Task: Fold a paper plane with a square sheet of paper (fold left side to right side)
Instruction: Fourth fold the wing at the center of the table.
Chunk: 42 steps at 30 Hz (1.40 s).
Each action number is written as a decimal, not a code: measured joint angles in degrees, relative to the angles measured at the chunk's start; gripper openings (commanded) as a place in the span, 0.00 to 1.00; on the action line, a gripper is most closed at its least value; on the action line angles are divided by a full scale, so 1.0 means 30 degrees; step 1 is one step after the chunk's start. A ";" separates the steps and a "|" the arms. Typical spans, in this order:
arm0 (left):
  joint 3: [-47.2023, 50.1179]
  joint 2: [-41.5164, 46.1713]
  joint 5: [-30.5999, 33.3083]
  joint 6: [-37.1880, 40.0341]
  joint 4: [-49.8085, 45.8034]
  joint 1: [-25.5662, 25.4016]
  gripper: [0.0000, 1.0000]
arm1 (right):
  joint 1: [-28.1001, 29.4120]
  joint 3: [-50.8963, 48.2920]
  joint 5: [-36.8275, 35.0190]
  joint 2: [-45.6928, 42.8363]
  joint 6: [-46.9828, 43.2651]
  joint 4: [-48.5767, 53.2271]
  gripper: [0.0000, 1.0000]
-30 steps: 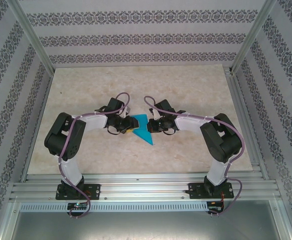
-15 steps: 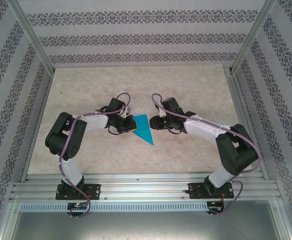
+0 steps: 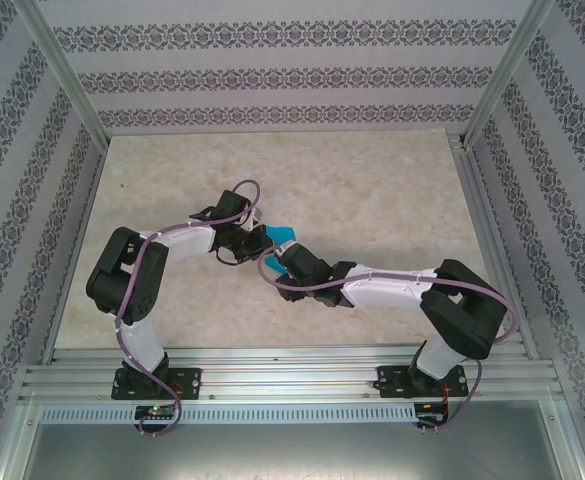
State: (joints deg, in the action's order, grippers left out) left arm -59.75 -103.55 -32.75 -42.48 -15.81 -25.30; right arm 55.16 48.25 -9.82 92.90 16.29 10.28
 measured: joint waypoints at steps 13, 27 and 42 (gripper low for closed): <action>-0.0131 0.0000 -0.0138 0.0036 -0.0517 0.0000 0.01 | -0.0007 0.1304 -0.2251 0.2040 -0.1574 0.0459 0.28; -0.0860 0.1115 0.0160 0.0889 -0.1851 0.0095 0.51 | -0.0619 0.1311 -0.1217 0.2288 -0.1778 0.0641 0.05; 0.2688 0.4881 0.0940 0.0240 -0.0583 0.1763 0.30 | -0.2106 0.0889 0.1931 0.2280 -0.0823 -0.0102 0.07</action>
State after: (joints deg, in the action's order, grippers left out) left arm -51.68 -88.90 -29.93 -41.76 -17.56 -20.01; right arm 48.84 50.92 -4.03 99.74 13.82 9.98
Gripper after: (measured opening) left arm 0.308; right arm 0.066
